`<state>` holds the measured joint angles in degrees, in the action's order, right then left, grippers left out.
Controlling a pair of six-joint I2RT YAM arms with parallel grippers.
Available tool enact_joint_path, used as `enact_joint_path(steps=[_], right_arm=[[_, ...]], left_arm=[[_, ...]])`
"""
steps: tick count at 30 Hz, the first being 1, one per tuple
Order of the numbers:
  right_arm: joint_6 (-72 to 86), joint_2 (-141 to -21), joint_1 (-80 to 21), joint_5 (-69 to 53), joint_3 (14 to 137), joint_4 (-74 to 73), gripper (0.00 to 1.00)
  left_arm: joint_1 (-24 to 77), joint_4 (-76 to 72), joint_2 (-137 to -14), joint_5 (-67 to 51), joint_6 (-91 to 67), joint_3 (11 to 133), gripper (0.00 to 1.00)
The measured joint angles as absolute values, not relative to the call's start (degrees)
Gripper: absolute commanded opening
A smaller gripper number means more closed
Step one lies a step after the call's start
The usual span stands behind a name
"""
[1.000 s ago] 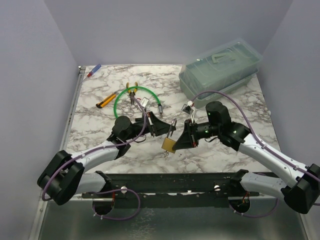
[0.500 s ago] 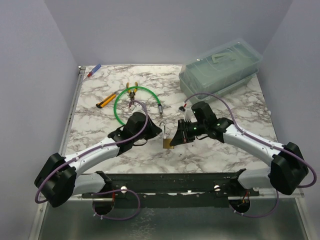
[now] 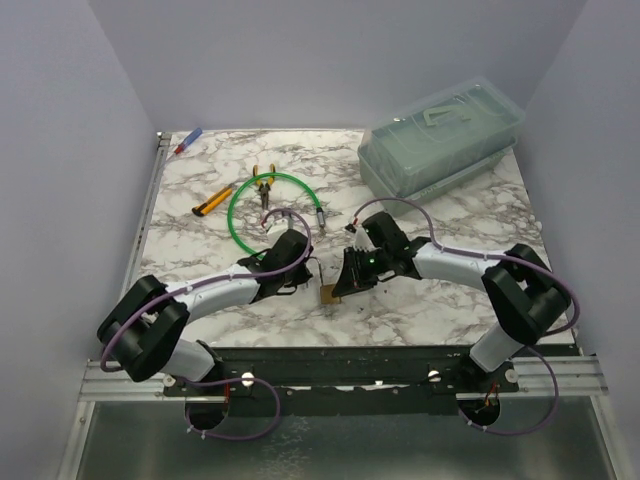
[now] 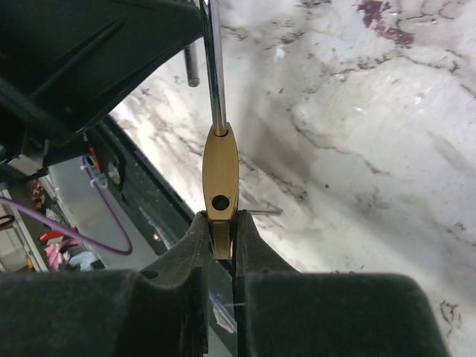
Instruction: Unlock with the key
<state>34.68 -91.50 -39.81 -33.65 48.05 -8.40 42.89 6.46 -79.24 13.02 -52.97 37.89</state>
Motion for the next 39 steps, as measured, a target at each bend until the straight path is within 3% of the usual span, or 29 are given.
enact_joint_path(steps=[7,12,15,19,21,29,35,39], right_arm=[[34.2,-95.9,-39.8,-31.5,48.6,-6.9,0.01],[34.3,-98.3,-39.7,-31.2,50.9,-6.9,0.05],[34.6,-100.9,-39.6,-31.1,53.8,-7.7,0.19],[34.3,-103.4,-39.7,-28.9,57.2,-9.0,0.49],[34.0,-104.8,-39.7,-26.0,58.1,-9.6,0.6],[33.6,-105.2,-39.7,-19.9,62.8,-13.3,0.82],[31.7,-101.9,-39.8,-15.6,63.0,-17.3,0.98],[30.0,-94.7,-39.8,-12.6,63.0,-19.6,1.0]], left_arm=[[42.9,6.8,-83.6,15.2,-52.6,39.4,0.04],[42.9,7.6,-86.8,17.1,-51.0,41.6,0.27],[42.2,8.1,-88.8,18.1,-50.2,43.5,0.48],[41.6,7.7,-89.8,18.9,-49.0,45.5,0.6],[41.6,7.3,-89.6,19.0,-48.3,46.4,0.67],[41.5,8.1,-83.5,20.1,-46.9,46.6,0.78],[41.5,11.6,-74.1,21.0,-45.6,46.6,0.79],[41.5,14.6,-66.0,21.9,-44.1,46.6,0.9]])
